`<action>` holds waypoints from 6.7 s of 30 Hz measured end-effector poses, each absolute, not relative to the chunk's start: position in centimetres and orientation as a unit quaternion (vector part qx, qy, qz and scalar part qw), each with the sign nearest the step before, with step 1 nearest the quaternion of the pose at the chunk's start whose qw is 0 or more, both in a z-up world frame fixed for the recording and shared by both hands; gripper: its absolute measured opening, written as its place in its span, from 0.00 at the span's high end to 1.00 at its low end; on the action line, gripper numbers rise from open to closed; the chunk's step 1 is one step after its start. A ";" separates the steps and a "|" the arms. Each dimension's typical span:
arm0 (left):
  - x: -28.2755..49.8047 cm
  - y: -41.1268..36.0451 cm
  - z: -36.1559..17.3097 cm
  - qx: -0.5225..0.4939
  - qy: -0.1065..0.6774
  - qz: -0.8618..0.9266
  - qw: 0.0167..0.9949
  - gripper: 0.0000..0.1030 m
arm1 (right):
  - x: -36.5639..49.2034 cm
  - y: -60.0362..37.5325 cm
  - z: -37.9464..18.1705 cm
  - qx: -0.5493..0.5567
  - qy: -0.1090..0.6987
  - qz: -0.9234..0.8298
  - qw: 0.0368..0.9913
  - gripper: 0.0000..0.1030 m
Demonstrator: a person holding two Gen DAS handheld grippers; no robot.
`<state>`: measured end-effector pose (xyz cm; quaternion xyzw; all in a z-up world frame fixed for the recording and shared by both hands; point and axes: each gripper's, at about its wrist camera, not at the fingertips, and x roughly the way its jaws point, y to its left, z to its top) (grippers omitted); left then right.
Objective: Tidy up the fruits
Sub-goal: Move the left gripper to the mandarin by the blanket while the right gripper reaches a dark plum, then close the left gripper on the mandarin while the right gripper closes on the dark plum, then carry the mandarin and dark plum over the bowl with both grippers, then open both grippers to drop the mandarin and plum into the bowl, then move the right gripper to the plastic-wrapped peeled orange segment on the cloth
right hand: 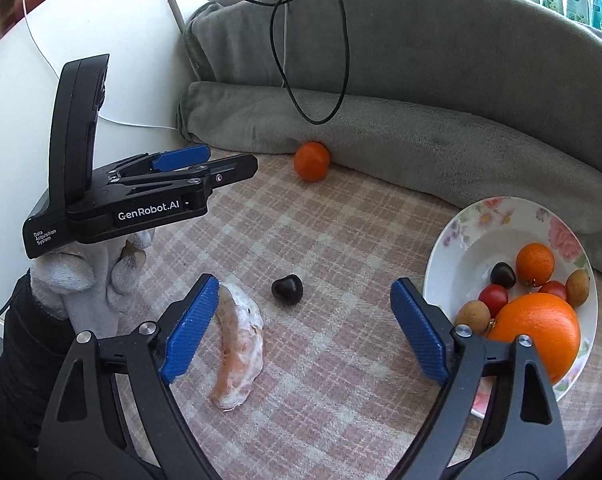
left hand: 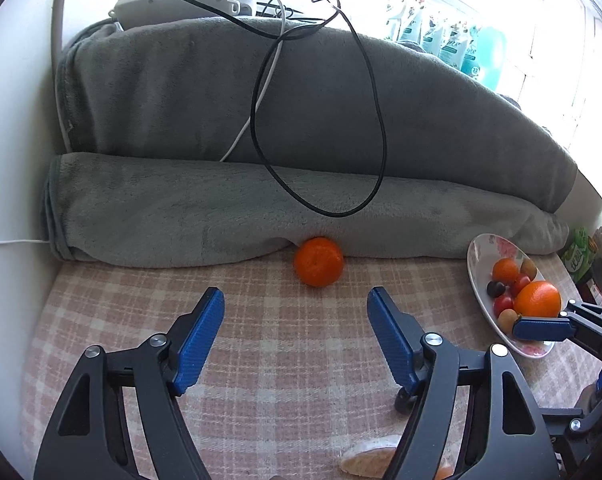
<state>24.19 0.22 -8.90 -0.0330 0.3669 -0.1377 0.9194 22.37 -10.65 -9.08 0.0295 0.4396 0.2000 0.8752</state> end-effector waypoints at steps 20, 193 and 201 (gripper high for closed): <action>28.3 -1.2 -11.1 -0.042 0.403 -0.170 0.898 0.47 | 24.4 -9.0 -12.4 0.031 0.485 0.210 0.848 0.48; 23.4 -16.8 -6.4 0.041 0.358 -0.284 0.889 0.21 | 18.6 -27.6 -5.7 0.088 0.392 0.064 0.914 0.11; 22.7 -16.0 -5.8 0.033 0.356 -0.279 0.891 0.21 | 17.7 -26.6 -4.9 0.080 0.384 0.067 0.918 0.11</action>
